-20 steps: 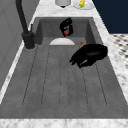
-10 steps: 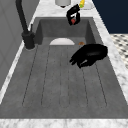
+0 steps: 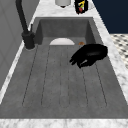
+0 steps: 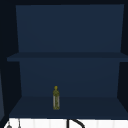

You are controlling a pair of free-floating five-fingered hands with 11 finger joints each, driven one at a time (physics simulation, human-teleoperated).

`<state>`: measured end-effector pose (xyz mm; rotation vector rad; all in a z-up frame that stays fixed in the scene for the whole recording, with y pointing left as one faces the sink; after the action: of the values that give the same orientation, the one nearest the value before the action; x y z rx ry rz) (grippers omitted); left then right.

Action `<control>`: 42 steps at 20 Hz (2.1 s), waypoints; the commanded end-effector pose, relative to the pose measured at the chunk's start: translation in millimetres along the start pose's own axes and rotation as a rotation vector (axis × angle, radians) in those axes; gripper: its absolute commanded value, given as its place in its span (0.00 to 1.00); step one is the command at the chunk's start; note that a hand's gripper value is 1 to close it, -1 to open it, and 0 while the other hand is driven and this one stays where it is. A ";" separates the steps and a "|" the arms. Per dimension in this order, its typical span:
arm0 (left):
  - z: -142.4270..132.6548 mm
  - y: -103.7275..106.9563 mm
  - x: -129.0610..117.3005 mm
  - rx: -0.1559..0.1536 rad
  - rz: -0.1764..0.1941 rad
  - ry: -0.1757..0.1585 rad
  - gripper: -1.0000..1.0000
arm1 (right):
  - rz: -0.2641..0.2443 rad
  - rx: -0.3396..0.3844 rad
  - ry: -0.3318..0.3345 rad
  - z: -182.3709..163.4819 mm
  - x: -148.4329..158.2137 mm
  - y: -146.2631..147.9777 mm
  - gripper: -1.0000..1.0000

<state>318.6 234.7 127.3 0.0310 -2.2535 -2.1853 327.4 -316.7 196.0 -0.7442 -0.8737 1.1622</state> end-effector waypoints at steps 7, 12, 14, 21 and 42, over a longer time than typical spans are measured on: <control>0.0 0.0 0.0 0.000 0.000 0.000 0.50 | 0.073 -0.030 0.036 71.7 -41.5 -34.6 1.00; 0.0 0.0 0.0 0.000 0.000 0.000 0.50 | 0.040 -0.013 0.022 101.3 -70.5 -39.0 1.00; 0.0 0.0 0.0 0.000 0.000 0.000 0.50 | 0.021 -0.023 0.033 108.5 -80.0 -42.0 1.00; 0.0 0.0 0.0 0.000 0.000 0.000 0.50 | 0.022 -0.018 0.011 132.8 -133.9 -42.4 1.00; 0.0 0.0 0.0 0.000 0.000 0.000 0.50 | 0.012 -0.054 -0.025 173.9 -305.6 -39.3 1.00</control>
<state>318.6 234.7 127.3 0.0310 -2.2535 -2.1853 148.1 -591.0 270.0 -0.7816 -0.8836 1.1597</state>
